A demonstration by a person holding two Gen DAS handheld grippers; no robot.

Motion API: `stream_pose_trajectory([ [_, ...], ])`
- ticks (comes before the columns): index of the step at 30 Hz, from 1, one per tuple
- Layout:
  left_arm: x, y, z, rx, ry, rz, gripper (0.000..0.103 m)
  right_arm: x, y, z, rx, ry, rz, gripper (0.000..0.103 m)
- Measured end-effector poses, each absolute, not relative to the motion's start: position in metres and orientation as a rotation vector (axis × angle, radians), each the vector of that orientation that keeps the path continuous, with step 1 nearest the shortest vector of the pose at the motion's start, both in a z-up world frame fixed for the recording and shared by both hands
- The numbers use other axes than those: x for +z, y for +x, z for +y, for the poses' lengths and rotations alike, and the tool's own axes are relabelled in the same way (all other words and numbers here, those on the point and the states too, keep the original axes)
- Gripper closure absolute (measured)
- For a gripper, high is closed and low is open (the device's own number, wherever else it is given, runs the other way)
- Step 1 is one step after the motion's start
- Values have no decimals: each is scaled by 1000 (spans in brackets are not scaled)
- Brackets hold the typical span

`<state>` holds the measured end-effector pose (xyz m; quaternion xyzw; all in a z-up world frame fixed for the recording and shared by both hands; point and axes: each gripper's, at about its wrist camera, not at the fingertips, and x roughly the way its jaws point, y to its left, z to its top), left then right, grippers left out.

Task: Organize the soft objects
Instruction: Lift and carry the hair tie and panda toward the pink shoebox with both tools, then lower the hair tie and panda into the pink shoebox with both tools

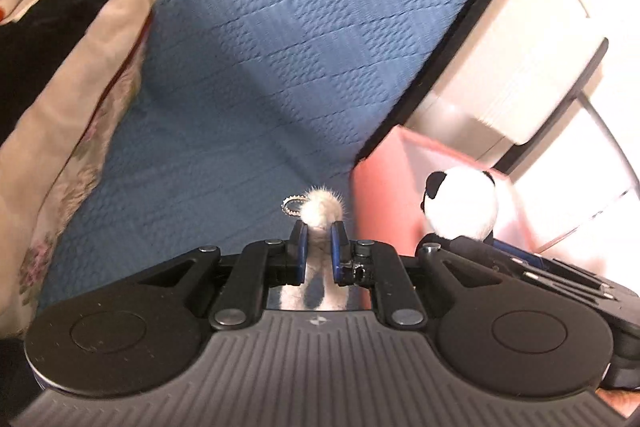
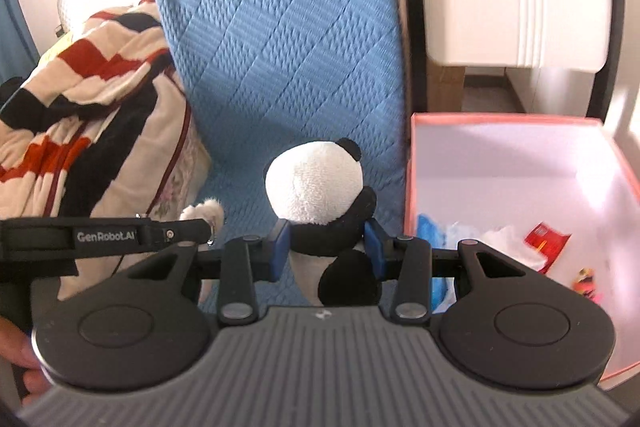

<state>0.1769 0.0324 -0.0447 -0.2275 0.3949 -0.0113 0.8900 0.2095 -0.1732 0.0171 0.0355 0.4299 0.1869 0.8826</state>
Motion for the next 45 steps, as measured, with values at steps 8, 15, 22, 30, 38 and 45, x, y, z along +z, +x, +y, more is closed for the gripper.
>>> stream_pose_trajectory([
  [8, -18, 191, -3, -81, -449, 769, 89, 45, 217, -207, 341, 71, 843, 60],
  [15, -7, 199, -36, -115, -435, 739, 89, 60, 217, -239, 291, 66, 813, 59],
  [22, -20, 207, -72, -139, -414, 771, 89, 49, 210, -275, 238, 92, 837, 59],
  [30, -52, 218, -114, -152, -387, 844, 88, 23, 208, -315, 178, 121, 891, 59],
  [38, -77, 239, -144, -130, -344, 901, 88, -12, 211, -341, 152, 129, 954, 59],
  [45, -96, 254, -164, -149, -304, 951, 87, -41, 214, -363, 125, 155, 1006, 58],
])
